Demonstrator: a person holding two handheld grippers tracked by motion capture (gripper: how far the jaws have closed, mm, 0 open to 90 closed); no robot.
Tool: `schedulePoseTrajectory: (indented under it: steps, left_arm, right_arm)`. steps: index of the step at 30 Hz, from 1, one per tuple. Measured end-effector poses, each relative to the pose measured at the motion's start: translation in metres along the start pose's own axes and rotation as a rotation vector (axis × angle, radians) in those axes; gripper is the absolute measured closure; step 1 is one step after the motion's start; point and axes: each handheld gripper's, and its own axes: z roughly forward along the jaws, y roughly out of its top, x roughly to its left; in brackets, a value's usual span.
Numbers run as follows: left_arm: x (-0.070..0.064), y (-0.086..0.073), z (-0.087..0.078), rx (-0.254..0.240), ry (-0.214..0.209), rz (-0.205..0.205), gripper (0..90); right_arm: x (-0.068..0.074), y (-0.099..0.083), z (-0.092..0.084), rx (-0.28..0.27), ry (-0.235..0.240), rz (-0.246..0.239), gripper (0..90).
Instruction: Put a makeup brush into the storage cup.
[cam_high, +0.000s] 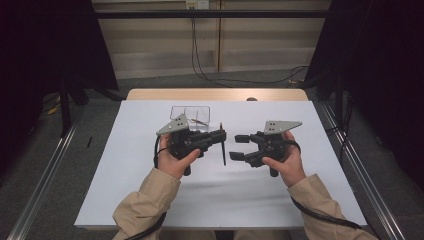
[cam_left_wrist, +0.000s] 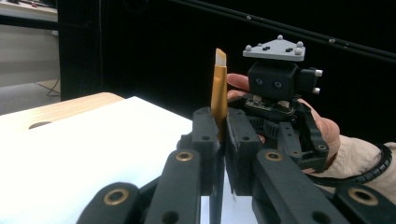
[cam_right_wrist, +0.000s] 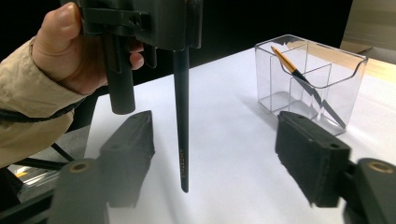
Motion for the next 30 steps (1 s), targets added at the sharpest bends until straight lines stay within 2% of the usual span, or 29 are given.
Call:
schedulePoseTrajectory:
  steps: [5,14,25,30]
  left_arm:
    - [0.001,0.0,-0.002,-0.004,0.008,0.014,83.5]
    - [0.002,-0.003,-0.003,-0.006,0.009,0.01,83.0]
    - [0.003,-0.004,-0.003,-0.005,0.005,0.015,82.2]
    - [0.003,-0.004,-0.004,-0.01,0.007,0.015,82.0]
  right_arm:
    - [0.0,-0.001,-0.004,0.007,-0.014,-0.012,21.2]
    - [-0.001,-0.006,-0.013,0.01,-0.054,-0.029,14.3]
    - [-0.003,-0.01,-0.024,0.0,-0.056,-0.033,6.8]
    - [-0.003,-0.012,-0.029,0.001,-0.061,-0.037,6.8]
